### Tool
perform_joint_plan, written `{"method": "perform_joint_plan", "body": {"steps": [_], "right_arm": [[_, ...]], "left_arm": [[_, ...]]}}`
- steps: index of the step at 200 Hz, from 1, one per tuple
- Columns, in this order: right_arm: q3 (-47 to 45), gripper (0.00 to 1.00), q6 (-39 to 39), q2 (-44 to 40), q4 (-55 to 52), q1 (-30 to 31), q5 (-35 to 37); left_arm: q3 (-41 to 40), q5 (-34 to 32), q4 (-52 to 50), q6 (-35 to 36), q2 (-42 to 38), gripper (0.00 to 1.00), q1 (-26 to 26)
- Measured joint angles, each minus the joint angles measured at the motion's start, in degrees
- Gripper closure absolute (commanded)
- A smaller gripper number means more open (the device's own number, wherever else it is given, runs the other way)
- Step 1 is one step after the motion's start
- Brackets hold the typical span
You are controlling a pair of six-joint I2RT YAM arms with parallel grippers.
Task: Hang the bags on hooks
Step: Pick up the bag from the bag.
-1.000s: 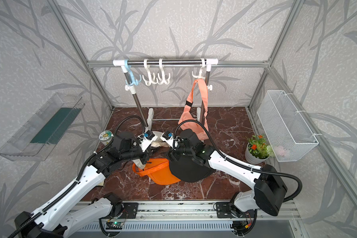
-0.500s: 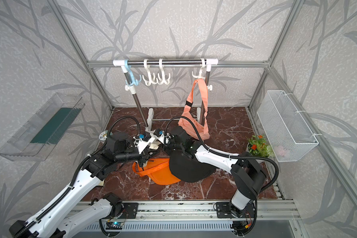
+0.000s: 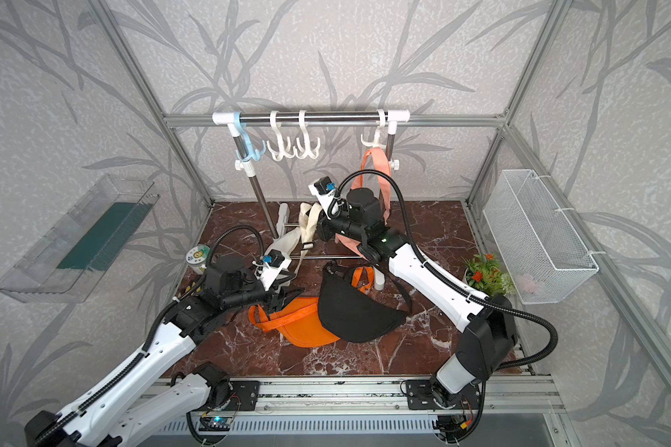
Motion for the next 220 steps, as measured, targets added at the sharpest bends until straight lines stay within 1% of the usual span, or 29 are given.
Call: {"method": "perform_joint_plan", "body": {"steps": [28, 50, 72, 87, 108, 138, 148, 173, 193, 202, 220], "right_arm": [[3.39, 1.00, 0.85, 0.00, -2.89, 0.70, -1.03], [3.65, 1.00, 1.03, 0.00, -5.01, 0.74, -1.18], [3.63, 1.00, 1.05, 0.02, -7.10, 0.74, -0.87], [3.65, 1.00, 1.05, 0.02, -7.96, 0.72, -0.66], [3.65, 1.00, 1.11, 0.07, -9.25, 0.68, -0.35], [3.87, 1.00, 1.53, 0.57, -10.14, 0.33, -0.44], [3.89, 1.00, 1.75, 0.74, -10.23, 0.17, -0.46], [4.85, 1.00, 2.10, 1.42, -10.91, -0.07, -0.68], [4.85, 1.00, 2.19, 1.44, -11.26, -0.09, -0.96], [4.85, 1.00, 2.19, 1.44, -11.39, -0.11, -0.94], [4.85, 1.00, 2.19, 1.44, -11.52, -0.11, -0.96]], "left_arm": [[-3.85, -4.74, 7.32, -2.01, 1.60, 0.38, 0.00], [-5.09, -10.49, 12.70, -2.38, 1.60, 0.39, -0.02], [-5.49, -16.11, 15.52, -2.10, 0.79, 0.40, -0.02], [-5.81, -17.94, 16.24, -1.66, -1.14, 0.39, -0.02], [-5.77, -17.25, 14.34, -0.50, -5.25, 0.36, 0.00], [-3.45, -9.81, 4.98, 1.31, -11.87, 0.34, 0.00], [-2.89, -8.33, 2.89, 1.46, -14.16, 0.32, -0.02], [-2.60, -9.25, 0.70, 2.84, -18.49, 0.30, -0.02], [-2.60, -9.20, 1.16, 3.98, -16.76, 0.29, -0.02], [-2.62, -8.52, 1.92, 4.37, -14.36, 0.26, -0.02], [-2.78, -8.61, 4.07, 4.83, -8.85, 0.26, -0.02]]}}
